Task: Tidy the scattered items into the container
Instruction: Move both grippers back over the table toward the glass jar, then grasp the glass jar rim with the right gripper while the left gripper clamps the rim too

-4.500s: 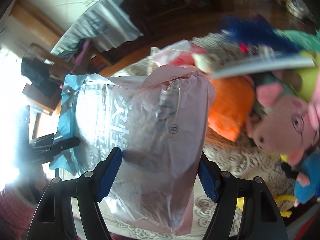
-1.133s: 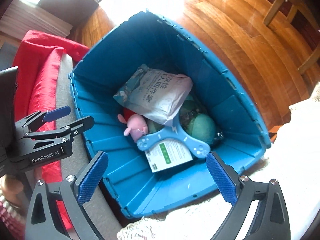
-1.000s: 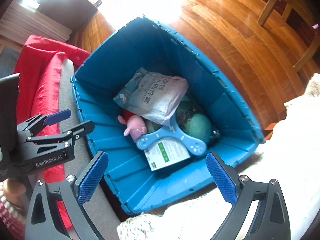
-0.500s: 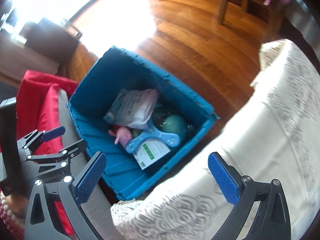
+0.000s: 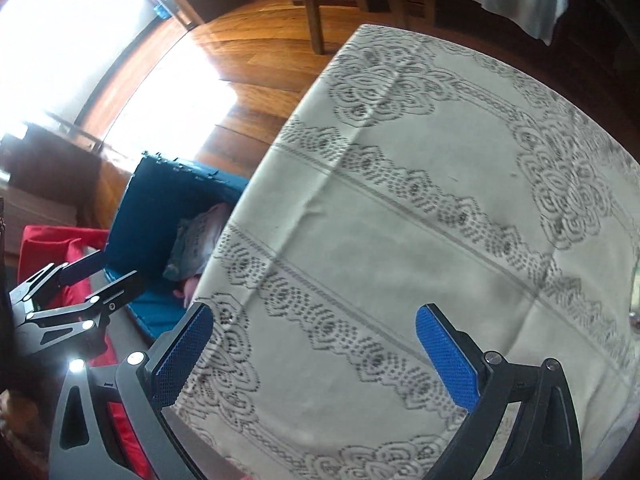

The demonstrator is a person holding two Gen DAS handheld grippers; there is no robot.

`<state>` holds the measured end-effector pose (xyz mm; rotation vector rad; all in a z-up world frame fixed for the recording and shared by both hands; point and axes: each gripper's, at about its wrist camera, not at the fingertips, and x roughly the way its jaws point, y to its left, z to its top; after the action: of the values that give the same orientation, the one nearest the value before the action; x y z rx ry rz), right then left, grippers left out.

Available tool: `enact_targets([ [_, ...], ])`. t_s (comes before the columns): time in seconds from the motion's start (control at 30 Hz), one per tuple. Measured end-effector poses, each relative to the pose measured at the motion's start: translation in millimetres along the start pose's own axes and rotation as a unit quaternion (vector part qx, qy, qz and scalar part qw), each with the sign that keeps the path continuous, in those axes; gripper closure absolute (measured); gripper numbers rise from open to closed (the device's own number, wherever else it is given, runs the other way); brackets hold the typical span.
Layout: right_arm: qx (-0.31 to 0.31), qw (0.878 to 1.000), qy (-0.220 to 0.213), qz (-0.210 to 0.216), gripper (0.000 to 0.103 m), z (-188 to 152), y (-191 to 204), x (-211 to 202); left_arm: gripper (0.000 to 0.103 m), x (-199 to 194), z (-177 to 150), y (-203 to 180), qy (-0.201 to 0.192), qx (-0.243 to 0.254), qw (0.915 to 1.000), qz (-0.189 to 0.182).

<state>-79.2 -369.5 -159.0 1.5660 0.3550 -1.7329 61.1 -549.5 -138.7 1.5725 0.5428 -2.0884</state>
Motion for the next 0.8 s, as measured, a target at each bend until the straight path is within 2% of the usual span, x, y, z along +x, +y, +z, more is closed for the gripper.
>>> enact_targets([
  [0.23,0.076,0.997,-0.021,-0.004,0.000,-37,-96,-51,0.025,-7,3,-105,-0.006,0.055,0.9984,-0.011],
  [0.6,0.138,0.988,-0.047,-0.043,0.000,-81,-233,-123,0.025,-4,7,-291,-0.009,0.137,0.9888,-0.059],
  [0.8,0.170,0.981,-0.070,-0.065,0.000,-87,-290,-141,0.025,10,15,-357,0.001,0.166,0.9833,-0.074],
])
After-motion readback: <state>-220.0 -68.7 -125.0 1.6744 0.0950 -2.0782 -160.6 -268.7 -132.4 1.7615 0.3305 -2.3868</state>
